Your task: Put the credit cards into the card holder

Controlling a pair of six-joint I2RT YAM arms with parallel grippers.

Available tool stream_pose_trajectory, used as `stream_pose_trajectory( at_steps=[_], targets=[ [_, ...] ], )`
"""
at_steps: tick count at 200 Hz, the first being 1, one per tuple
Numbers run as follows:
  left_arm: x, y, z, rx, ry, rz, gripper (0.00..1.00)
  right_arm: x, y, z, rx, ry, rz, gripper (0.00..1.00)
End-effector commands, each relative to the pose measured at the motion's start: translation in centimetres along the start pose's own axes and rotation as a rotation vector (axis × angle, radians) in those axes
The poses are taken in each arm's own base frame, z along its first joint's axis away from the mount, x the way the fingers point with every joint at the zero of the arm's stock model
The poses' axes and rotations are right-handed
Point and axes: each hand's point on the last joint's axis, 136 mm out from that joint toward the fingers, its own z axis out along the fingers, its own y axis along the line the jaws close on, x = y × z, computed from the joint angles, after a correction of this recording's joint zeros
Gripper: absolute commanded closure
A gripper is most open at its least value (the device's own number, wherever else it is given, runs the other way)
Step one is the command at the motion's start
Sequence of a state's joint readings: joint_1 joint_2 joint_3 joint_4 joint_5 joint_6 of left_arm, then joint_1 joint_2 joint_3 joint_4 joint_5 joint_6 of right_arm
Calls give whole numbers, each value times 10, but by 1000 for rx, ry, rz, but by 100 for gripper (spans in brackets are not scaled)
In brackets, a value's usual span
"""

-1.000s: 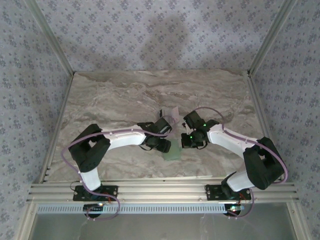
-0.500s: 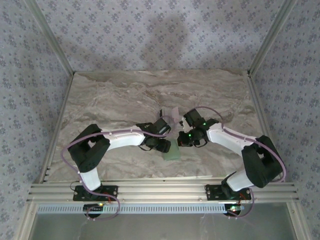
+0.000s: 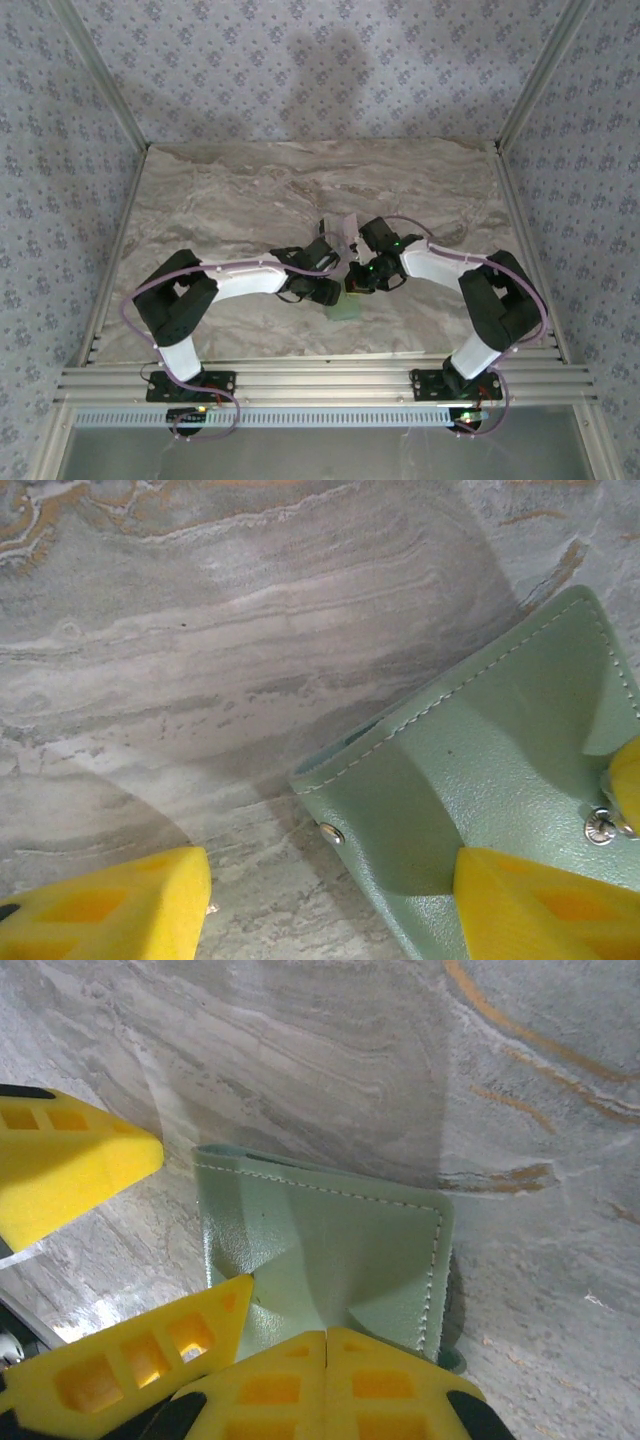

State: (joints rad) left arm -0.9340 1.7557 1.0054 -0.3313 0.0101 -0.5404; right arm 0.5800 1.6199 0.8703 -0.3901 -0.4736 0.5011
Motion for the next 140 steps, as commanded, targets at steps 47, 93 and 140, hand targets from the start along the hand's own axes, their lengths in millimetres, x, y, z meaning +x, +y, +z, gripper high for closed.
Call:
stream_pose_trajectory(
  at_steps=[47,93,140],
  targets=[
    [24,23,19,-56,68,-37,35,-2,13,7,-69,25,17,100],
    [24,23,21,-54,67,-43,35,5,9,8,-71,43,38,100],
    [25,24,22,-55,69,-48,35,12,8,6,-82,52,44,100]
  ],
)
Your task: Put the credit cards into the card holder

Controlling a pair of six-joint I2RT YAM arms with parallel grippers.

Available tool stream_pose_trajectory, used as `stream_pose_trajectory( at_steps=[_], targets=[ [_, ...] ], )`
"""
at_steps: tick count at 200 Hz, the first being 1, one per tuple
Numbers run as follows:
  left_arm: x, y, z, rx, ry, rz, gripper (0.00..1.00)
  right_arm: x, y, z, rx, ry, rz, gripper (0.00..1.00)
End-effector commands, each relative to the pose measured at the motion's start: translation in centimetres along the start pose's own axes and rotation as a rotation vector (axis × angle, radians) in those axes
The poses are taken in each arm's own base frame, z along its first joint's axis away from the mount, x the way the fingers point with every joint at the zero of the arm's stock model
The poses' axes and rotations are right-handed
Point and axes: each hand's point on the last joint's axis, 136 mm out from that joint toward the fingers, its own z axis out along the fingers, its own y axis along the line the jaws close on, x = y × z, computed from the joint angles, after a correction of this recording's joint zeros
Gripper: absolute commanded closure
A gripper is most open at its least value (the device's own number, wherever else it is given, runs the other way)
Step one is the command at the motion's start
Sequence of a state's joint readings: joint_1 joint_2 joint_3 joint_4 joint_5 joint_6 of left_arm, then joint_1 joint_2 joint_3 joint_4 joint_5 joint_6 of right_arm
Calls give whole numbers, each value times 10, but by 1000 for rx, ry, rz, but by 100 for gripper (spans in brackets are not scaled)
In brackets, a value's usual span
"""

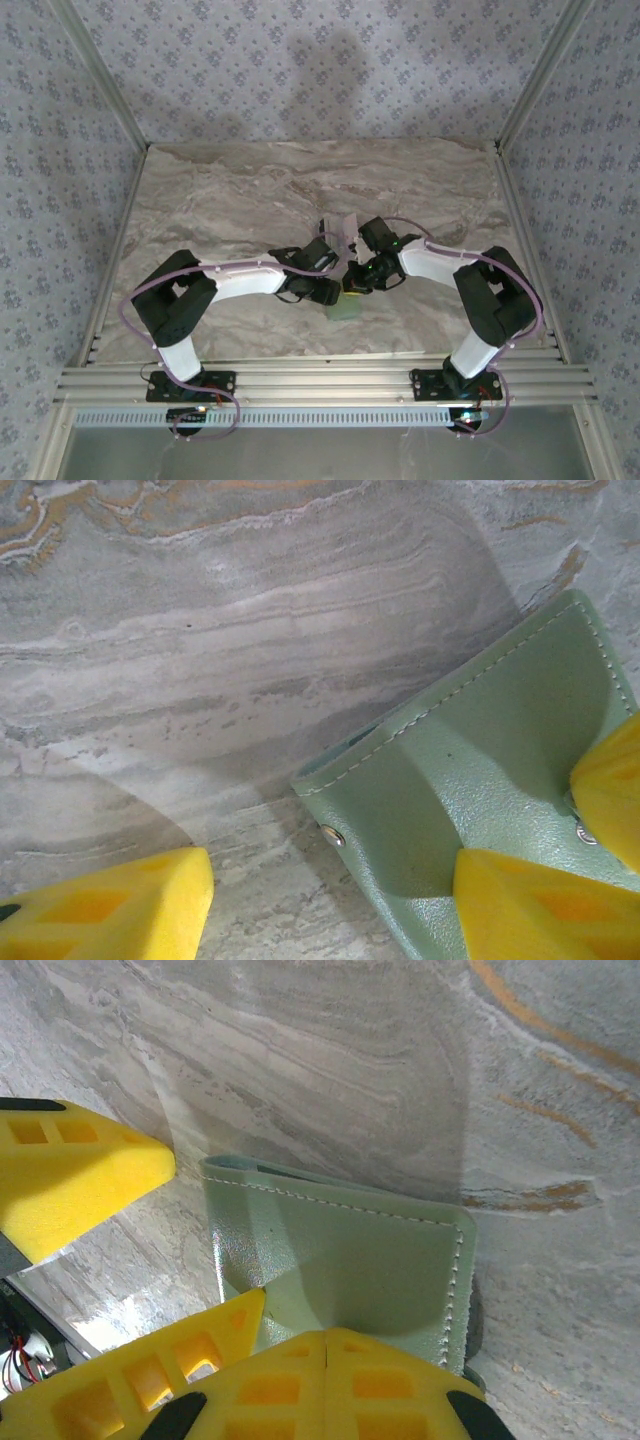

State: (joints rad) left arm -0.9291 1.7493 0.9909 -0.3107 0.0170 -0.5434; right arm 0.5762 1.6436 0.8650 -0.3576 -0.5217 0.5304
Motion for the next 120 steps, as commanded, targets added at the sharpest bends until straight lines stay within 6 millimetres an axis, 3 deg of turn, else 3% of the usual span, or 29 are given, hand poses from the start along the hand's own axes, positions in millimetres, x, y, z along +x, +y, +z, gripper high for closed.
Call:
stream_pose_trajectory(
  at_steps=[1,120],
  targets=[
    [25,24,21,-66,78,-40,35,11,4,0,-39,33,13,100],
    [25,24,22,-68,78,-55,35,28,-1,2,-34,32,5,100]
  ],
)
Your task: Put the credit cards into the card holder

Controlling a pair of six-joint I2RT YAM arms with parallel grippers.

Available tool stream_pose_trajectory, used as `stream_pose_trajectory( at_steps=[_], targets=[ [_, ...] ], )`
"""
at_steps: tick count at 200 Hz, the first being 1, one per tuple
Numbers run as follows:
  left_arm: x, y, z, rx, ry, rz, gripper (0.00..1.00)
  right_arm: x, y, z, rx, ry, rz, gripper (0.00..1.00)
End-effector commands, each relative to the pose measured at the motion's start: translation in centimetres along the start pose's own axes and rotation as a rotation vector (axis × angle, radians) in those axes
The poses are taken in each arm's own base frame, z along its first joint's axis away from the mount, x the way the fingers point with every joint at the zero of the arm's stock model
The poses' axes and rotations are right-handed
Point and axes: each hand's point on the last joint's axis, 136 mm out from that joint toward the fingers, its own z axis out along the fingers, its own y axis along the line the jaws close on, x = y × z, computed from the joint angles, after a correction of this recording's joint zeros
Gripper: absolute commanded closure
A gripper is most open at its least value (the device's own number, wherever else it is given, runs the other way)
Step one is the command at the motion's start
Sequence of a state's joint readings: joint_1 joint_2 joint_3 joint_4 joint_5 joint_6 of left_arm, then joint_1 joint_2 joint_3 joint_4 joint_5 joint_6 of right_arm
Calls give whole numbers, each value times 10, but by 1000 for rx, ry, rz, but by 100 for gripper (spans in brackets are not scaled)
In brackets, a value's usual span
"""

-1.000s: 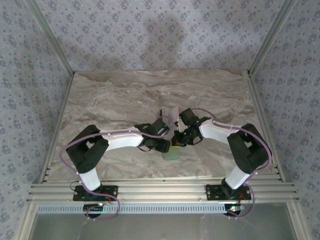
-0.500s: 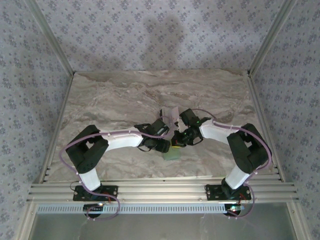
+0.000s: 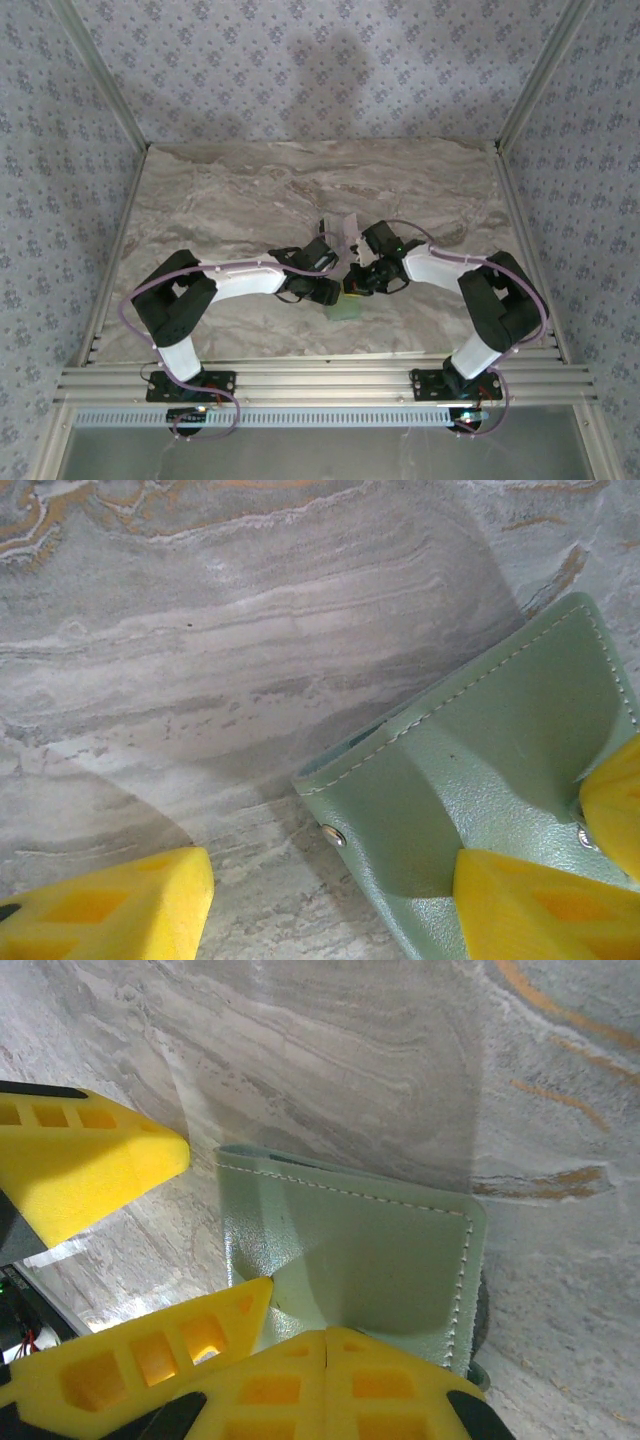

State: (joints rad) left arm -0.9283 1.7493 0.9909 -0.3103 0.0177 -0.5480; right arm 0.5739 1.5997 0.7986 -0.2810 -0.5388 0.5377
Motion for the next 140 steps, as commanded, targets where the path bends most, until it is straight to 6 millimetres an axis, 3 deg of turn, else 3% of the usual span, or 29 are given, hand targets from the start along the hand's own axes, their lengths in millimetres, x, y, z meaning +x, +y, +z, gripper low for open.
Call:
stream_pose_trajectory(
  at_steps=[1,140],
  targets=[
    [25,24,22,-70,79,-50,35,25,-2,2,5,65,24,100],
    [30,29,29,-77,106,-108,35,50,-13,12,119,19,-50,100]
  ],
)
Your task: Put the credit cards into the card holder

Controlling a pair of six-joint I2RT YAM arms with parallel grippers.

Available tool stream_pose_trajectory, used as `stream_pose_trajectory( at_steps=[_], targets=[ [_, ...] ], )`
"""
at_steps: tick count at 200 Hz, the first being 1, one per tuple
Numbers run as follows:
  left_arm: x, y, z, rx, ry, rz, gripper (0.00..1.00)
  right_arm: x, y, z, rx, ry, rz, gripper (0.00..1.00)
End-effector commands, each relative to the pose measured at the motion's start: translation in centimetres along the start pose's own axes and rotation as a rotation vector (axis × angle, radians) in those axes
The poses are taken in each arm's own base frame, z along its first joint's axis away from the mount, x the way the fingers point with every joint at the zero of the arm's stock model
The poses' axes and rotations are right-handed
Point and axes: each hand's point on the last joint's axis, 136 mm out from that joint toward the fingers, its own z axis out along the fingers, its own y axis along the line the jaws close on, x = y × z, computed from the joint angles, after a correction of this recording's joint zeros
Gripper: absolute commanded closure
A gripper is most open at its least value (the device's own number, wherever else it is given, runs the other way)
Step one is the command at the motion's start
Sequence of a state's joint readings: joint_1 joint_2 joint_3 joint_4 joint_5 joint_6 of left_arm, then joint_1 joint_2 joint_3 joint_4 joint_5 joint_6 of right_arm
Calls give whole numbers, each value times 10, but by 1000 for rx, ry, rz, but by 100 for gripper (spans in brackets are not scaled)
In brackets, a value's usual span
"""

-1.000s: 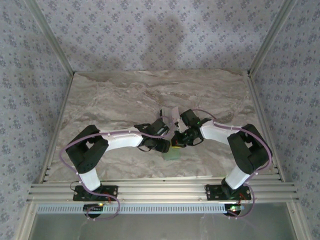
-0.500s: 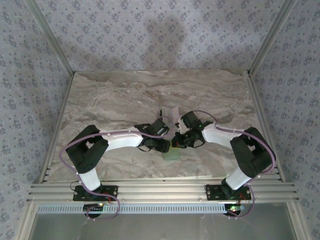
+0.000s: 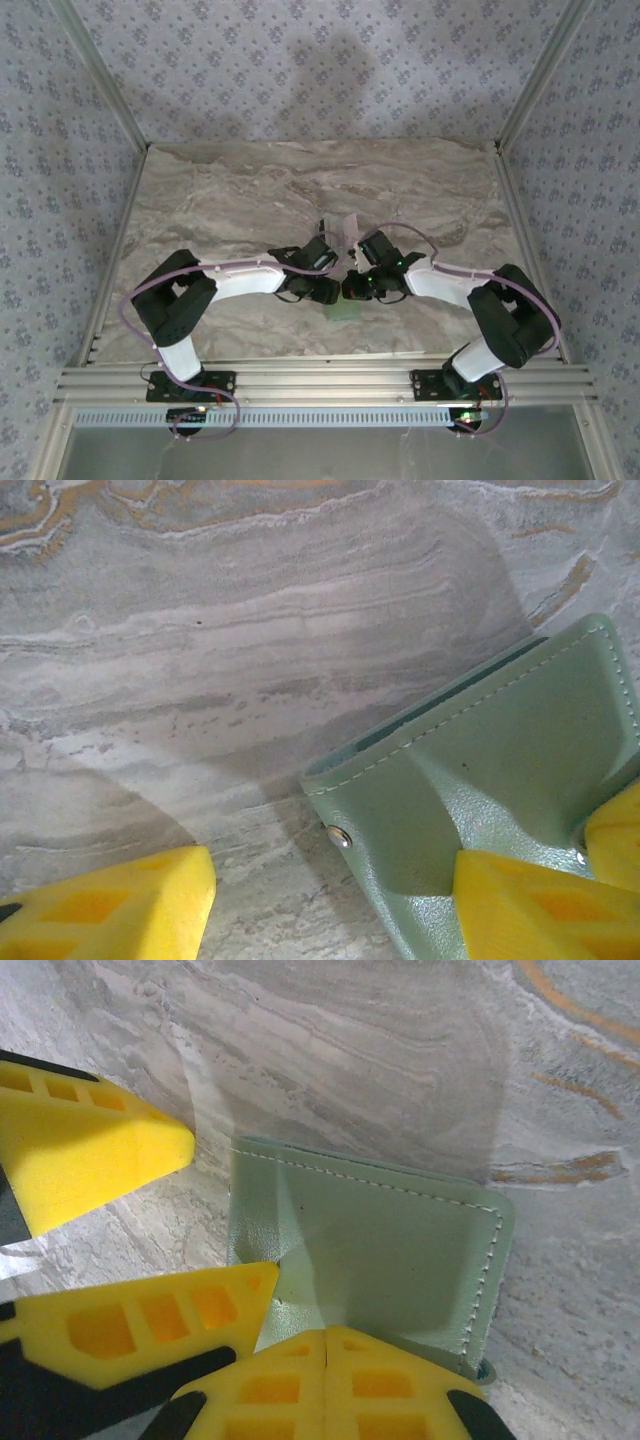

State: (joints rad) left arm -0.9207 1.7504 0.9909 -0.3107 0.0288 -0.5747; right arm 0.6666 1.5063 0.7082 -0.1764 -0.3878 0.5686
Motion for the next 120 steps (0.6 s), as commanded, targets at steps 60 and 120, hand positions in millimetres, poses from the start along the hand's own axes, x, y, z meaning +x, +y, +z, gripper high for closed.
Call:
stream_pose_trajectory(
  at_steps=[60,120],
  targets=[
    [35,30,35,-81,124,-103,37,64,-27,14,138,118,6,100],
    [42,32,44,-73,147,-124,37,76,-41,18,251,89,-12,100]
  ],
)
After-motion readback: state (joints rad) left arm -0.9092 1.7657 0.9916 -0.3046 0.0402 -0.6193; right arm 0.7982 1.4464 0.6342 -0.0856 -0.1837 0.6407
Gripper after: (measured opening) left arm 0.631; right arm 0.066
